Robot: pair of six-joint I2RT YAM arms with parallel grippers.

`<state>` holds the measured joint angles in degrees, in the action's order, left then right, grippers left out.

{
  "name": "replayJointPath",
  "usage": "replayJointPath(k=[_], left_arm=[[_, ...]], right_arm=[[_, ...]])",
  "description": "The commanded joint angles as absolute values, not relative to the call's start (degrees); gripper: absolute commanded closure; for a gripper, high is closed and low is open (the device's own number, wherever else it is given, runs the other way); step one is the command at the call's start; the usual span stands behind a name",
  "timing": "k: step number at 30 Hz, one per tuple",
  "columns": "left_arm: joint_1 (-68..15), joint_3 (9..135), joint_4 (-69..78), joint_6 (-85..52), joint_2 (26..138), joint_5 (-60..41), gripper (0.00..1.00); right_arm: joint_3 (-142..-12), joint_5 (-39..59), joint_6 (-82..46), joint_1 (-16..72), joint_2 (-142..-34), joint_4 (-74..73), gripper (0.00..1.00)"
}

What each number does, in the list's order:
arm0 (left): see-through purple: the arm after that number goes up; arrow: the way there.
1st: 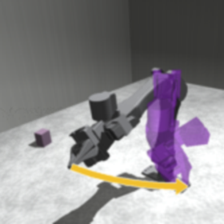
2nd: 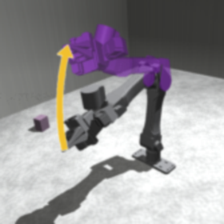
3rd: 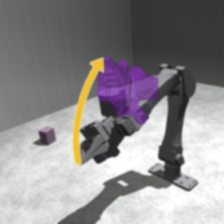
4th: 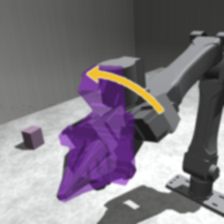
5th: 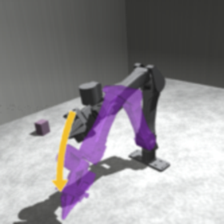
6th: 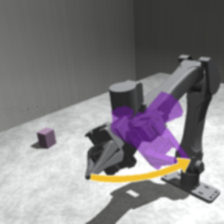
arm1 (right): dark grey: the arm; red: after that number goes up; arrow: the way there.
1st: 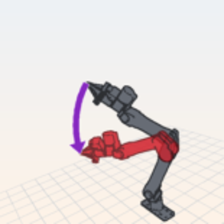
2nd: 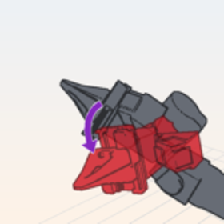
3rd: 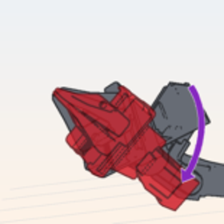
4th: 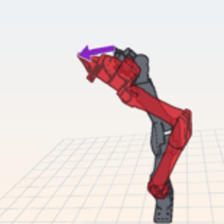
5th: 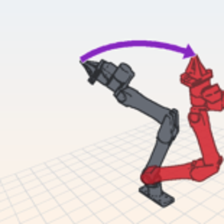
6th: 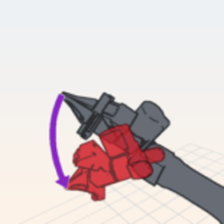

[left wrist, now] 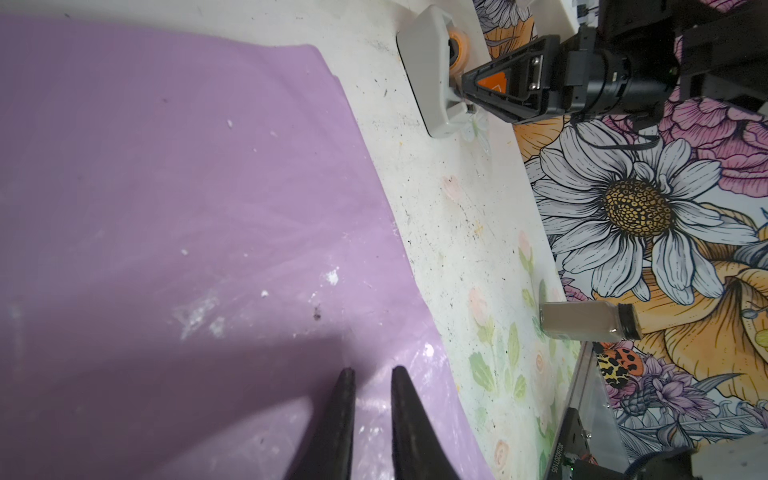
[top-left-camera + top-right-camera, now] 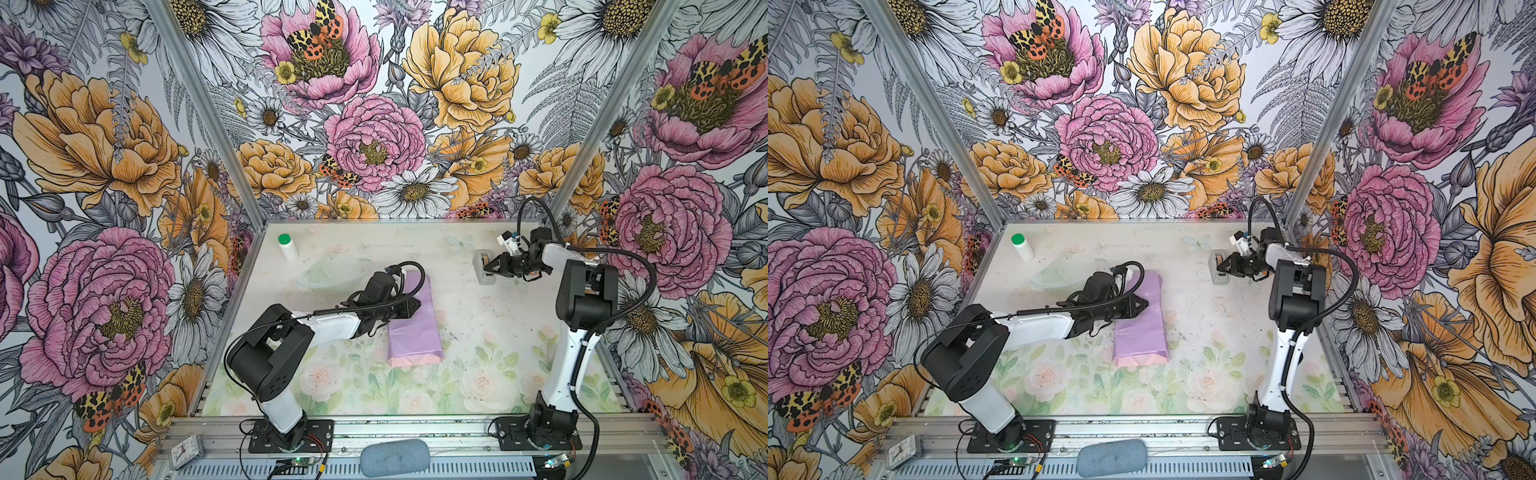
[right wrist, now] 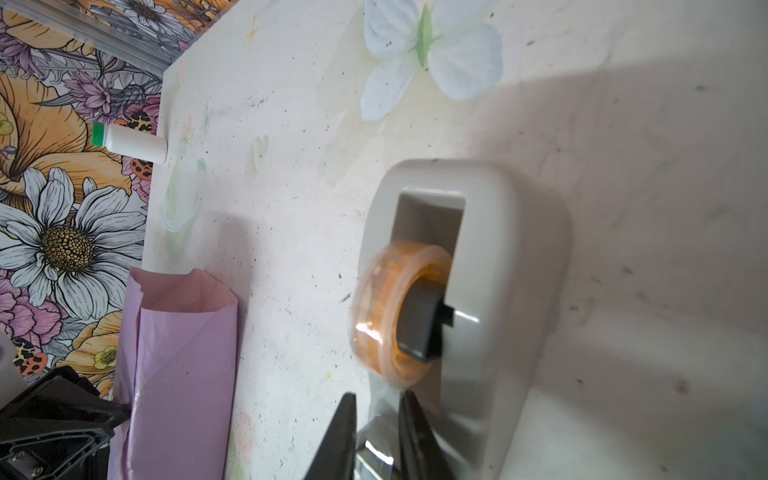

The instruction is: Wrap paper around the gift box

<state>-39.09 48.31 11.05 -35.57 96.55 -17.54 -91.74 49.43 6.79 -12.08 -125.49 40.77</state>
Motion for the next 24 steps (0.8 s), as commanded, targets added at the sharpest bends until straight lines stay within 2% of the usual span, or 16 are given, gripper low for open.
replayJointPath(k=[1, 16, 24], left_arm=[[-38.73, 47.59, 7.53, -35.07, 99.23, -18.56, 0.81], [-38.71, 47.49, 7.56, -34.89, 99.32, -18.55, 0.81], [-38.65, 47.56, 7.56, -34.89, 99.31, -18.55, 0.82]], right_arm=[[-92.55, 51.06, 8.47, -11.69, -127.62, 43.85, 0.82], [-93.64, 49.72, 7.63, -12.13, -128.42, 44.25, 0.83], [-93.38, 49.62, 6.8, -12.39, -126.63, 44.04, 0.97]])
